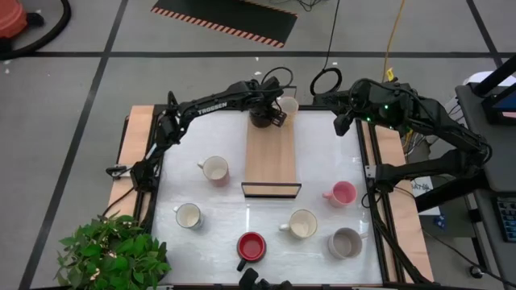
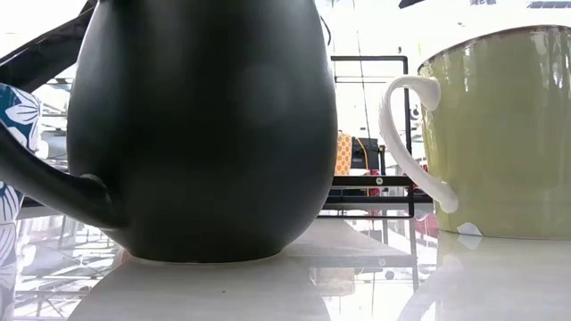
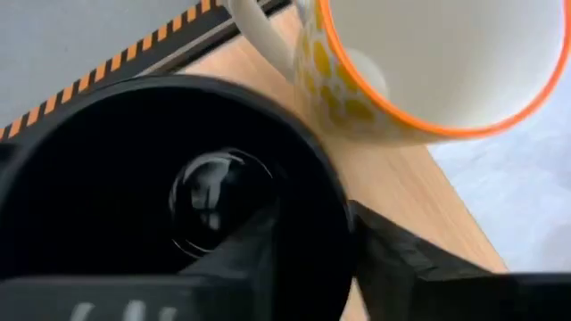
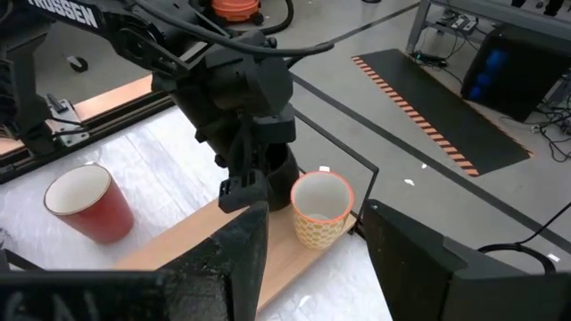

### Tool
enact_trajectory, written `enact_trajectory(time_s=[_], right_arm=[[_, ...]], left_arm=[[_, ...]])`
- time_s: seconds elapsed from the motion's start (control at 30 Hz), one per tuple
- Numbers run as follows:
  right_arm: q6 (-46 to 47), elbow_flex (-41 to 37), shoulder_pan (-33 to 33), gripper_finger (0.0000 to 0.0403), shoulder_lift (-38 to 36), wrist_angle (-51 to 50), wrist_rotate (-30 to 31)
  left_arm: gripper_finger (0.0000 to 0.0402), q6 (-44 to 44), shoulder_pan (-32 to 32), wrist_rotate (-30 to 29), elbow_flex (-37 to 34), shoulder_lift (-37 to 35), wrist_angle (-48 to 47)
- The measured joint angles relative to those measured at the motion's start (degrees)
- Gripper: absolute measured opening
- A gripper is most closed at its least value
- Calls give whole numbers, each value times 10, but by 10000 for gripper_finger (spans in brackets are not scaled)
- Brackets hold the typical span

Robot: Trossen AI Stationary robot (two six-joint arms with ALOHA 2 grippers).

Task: Place coffee mugs
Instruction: Put the top black mug on the shelf

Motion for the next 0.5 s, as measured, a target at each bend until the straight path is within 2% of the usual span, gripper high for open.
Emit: enact_trajectory(time_s=[0.13, 0.27, 0.5], right_arm=[[0, 0, 0, 176, 0, 0, 0], [0, 0, 0, 176, 1, -3, 0], [-2, 0, -1, 176, 12, -13, 2]], left_arm=[[191, -6, -1, -21, 0, 0, -1], [233, -20, -1, -22, 0, -3, -6], [250, -18, -8, -21, 0, -35, -22]])
